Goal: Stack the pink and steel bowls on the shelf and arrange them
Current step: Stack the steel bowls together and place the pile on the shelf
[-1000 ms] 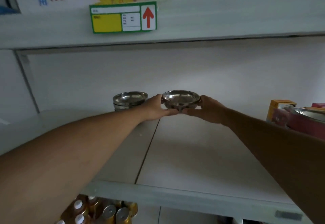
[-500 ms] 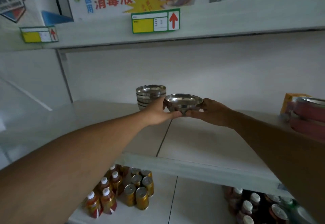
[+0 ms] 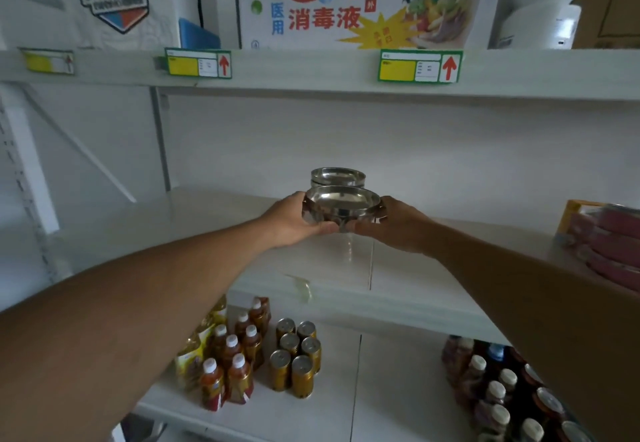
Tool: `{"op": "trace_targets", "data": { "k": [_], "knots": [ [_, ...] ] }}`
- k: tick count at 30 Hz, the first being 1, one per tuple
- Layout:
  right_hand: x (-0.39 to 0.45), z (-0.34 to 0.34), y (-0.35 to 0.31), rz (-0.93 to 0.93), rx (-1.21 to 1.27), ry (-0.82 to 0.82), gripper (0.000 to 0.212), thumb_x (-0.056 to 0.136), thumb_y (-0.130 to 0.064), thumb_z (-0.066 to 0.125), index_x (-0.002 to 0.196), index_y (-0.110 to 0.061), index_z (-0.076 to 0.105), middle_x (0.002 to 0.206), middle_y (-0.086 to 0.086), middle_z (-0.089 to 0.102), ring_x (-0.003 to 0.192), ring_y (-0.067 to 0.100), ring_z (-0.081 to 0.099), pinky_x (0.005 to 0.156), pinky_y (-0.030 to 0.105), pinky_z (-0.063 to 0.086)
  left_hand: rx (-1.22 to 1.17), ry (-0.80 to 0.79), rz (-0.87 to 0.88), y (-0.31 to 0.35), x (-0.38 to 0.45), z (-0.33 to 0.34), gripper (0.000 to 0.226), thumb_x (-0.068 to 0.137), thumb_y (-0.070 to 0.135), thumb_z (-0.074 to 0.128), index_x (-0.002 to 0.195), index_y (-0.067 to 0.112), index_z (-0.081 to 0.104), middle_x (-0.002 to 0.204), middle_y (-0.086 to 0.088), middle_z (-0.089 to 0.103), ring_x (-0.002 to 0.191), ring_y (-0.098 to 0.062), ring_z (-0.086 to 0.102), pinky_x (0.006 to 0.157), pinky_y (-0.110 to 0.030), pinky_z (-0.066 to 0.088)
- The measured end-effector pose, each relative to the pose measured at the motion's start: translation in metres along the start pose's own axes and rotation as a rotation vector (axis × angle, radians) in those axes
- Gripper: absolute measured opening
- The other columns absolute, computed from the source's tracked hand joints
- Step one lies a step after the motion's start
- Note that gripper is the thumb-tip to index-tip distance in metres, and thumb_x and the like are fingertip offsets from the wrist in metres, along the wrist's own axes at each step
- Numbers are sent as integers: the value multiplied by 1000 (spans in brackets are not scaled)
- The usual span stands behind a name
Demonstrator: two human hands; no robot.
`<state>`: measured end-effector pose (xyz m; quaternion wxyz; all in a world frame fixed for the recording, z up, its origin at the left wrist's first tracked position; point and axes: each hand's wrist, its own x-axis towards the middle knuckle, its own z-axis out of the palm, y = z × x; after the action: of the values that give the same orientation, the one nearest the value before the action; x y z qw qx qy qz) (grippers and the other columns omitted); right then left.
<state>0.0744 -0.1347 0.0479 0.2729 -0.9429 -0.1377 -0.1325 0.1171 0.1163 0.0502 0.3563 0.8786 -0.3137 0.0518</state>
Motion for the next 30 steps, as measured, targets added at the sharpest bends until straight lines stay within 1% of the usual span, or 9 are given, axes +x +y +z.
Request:
{"op": "trace_targets", "data": {
  "k": [5, 7, 10, 12, 15, 21, 25, 28, 30],
  "knots": [
    [17, -2, -33, -74, 72, -31, 29, 71, -91, 59, 98, -86, 49, 91, -58, 56, 92, -32, 54, 57, 2, 46, 60, 41, -38, -11, 3, -31, 70, 88, 64, 83, 146, 33, 63, 140, 9, 70, 132, -17, 63, 117, -46, 50],
    [27, -4, -35, -79, 141, -48, 34, 73, -83, 67, 103, -83, 51, 96, -53, 61, 92, -30, 56, 60, -6, 41, 77, 63, -44, -15, 12, -39, 66, 88, 60, 85, 144, 31, 65, 137, 8, 72, 130, -17, 65, 116, -46, 51],
    [52, -10, -25, -87, 139, -65, 33, 81, -68, 76, 112, -61, 66, 101, -30, 74, 92, -10, 69, 68, 10, 53, 103, 81, -62, -17, 28, -47, 61, 90, 58, 84, 142, 29, 67, 135, 5, 73, 128, -18, 66, 115, -46, 52],
    [68, -18, -17, -81, 46, -66, 49, 75, -83, 69, 114, -52, 70, 99, -27, 74, 92, -3, 69, 78, 25, 53, 131, 82, -64, -16, 42, -50, 55, 91, 58, 83, 136, 29, 71, 131, 6, 74, 125, -18, 66, 114, -46, 52],
    [91, -33, -3, -38, 29, -86, 65, 69, -91, 65, 117, -49, 70, 105, -20, 75, 103, 5, 67, 89, 34, 54, 134, 87, -64, -14, 68, -52, 45, 91, 55, 83, 128, 30, 75, 126, 7, 75, 124, -18, 67, 115, -47, 51],
    [124, -52, 35, -26, 49, -45, 84, 65, -95, 62, 132, -44, 64, 126, -14, 68, 119, 14, 60, 86, 31, 47, 163, 95, -69, -8, 120, -44, 54, 92, 53, 83, 137, 25, 71, 134, 4, 73, 129, -19, 64, 116, -45, 50],
    [145, -54, 64, -11, 22, -52, 80, 67, -96, 59, 129, -46, 60, 131, -15, 64, 119, 14, 55, 80, 28, 40, 146, 80, -89, -14, 148, -36, 63, 91, 51, 85, 145, 23, 66, 139, 3, 71, 133, -19, 63, 118, -46, 49],
    [159, -52, 79, 47, 14, -55, 105, 63, -96, 62, 145, -32, 51, 145, -6, 56, 121, 15, 50, 86, 34, 39, 131, 70, -98, -24, 163, -32, 67, 91, 51, 85, 148, 22, 63, 142, 3, 69, 136, -18, 60, 119, -44, 48],
    [168, -51, 83, 47, 34, -46, 99, 63, -95, 63, 140, -33, 55, 142, -7, 59, 122, 16, 51, 86, 34, 41, 111, 65, -91, -31, 173, -32, 67, 91, 50, 85, 148, 22, 63, 141, 3, 69, 135, -18, 60, 119, -44, 48]
  ]
}}
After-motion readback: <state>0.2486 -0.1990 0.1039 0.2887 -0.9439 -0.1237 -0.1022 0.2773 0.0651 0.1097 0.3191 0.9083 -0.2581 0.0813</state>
